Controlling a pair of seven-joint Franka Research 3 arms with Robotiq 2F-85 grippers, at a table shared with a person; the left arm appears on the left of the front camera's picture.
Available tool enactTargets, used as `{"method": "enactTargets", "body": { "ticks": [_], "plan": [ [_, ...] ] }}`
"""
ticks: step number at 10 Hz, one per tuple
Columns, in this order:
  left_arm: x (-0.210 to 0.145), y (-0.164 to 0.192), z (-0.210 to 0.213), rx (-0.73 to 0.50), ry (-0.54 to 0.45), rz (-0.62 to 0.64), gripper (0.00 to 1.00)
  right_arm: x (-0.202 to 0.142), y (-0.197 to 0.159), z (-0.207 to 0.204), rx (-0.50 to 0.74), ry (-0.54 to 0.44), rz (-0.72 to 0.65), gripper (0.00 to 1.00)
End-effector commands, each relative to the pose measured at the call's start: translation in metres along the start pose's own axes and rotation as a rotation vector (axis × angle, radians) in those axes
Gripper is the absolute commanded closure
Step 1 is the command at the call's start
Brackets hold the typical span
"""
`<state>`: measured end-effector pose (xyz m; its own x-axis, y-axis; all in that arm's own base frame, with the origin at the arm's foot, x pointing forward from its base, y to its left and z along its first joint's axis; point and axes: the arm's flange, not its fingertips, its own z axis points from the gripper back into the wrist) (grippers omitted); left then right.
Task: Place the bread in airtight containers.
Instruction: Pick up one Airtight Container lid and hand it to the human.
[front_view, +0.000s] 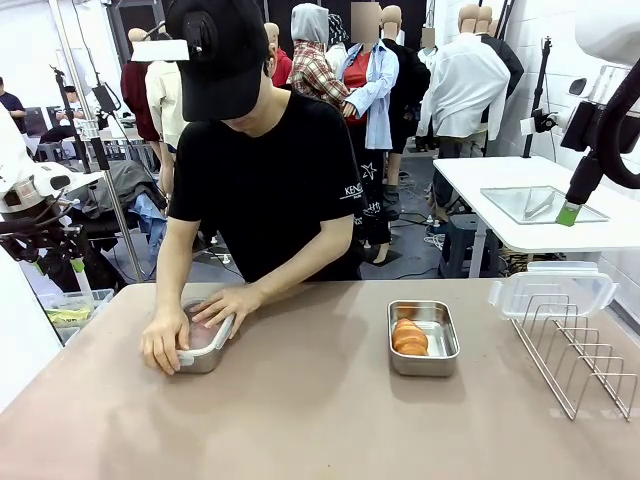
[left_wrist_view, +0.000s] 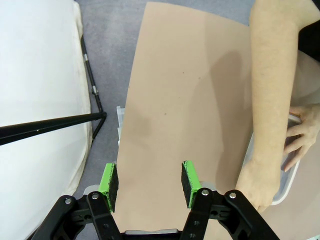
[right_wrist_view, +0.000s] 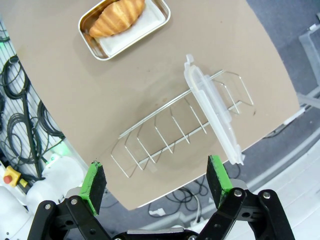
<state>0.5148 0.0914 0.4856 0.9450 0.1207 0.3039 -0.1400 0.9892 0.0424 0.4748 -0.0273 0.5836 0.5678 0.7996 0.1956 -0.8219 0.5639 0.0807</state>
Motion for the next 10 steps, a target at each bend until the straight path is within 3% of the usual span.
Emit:
{"method": "enactTargets", "body": {
  "ticks": [1,10],
  "plan": [
    [0.0,-0.0014,0.0009,0.02,-0.002,0.015,0.33,0.0034,-0.0014,0.0017,0.007,-0.002,-0.017,0.0],
    [0.0,-0.0014,0.0009,0.02,-0.002,0.015,0.33,0.0034,-0.0014,0.0017,0.007,-0.002,-0.017,0.0]
  ]
}}
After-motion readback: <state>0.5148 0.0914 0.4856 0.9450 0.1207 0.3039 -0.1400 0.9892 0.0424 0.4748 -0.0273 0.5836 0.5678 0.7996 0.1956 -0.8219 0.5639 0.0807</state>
